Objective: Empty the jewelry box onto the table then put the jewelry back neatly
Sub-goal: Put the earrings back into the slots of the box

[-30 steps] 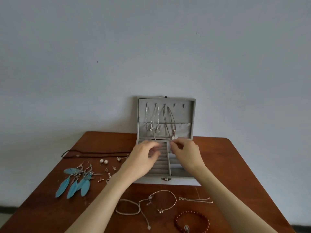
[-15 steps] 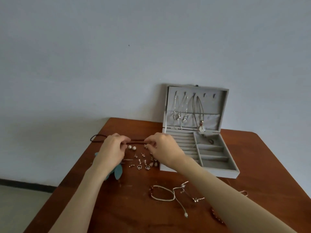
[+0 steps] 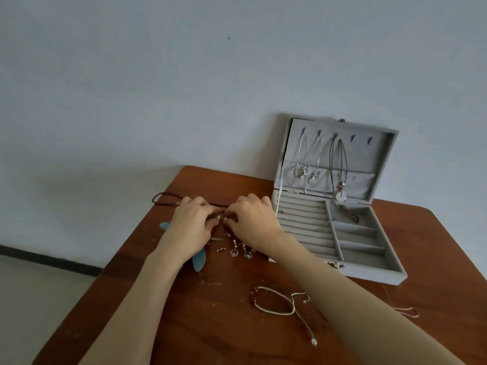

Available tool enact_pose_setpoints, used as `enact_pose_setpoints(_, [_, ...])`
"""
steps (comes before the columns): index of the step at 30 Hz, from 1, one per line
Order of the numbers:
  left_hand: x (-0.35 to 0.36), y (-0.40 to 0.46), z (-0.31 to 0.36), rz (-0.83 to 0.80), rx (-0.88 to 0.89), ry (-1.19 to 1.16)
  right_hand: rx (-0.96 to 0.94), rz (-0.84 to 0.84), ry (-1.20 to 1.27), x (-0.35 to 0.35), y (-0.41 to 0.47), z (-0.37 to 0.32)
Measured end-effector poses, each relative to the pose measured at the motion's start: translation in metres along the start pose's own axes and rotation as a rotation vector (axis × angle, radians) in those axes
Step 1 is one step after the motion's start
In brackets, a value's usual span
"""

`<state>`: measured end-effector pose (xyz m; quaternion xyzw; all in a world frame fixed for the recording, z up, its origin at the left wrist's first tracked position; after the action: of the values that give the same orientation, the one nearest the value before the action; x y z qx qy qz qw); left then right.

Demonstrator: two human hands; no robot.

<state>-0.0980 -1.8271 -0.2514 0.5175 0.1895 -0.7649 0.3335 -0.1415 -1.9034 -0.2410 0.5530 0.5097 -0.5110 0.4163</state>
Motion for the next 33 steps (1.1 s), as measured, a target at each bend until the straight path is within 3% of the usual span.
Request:
enact_pose_setpoints(6, [-0.001, -0.002, 0.006, 0.025, 0.032, 0.024, -0.038, 0.037, -0.027, -0.001, -0.004, -0.003])
enact_pose_setpoints(10, [-0.005, -0.004, 0.004, 0.058, 0.028, -0.043, -0.035, 0.112, 0.087, -0.008, -0.016, 0.003])
enact_pose_setpoints(14, [-0.012, -0.01, 0.009, 0.106, 0.046, -0.137, -0.026, 0.191, 0.353, -0.021, -0.037, 0.024])
enact_pose_setpoints(19, [-0.018, -0.017, 0.017, 0.144, 0.031, -0.302, 0.122, 0.211, 0.81, -0.035, -0.062, 0.084])
enact_pose_setpoints(27, [-0.012, 0.0, 0.086, 0.07, 0.206, -0.363, 0.269, 0.174, 1.353, -0.022, -0.076, 0.16])
enact_pose_setpoints(29, [-0.006, 0.012, 0.104, 0.068, 0.231, -0.327, 0.294, 0.176, 1.334, -0.02, -0.072, 0.172])
enact_pose_setpoints(33, [-0.001, 0.035, 0.128, 0.168, 0.269, -0.188, 0.327, 0.222, 1.072, -0.025, -0.058, 0.186])
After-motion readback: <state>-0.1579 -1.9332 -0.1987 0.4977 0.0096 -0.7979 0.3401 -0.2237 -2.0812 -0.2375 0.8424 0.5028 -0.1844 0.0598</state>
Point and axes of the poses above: each hand's wrist, its own y-axis towards the middle knuckle, its own x-axis out of the palm, z = x × y, the point moved 10 cm from there along y, towards the middle knuckle, and after that the axes turned 13 degrees about -z, right-handed, at the moved point
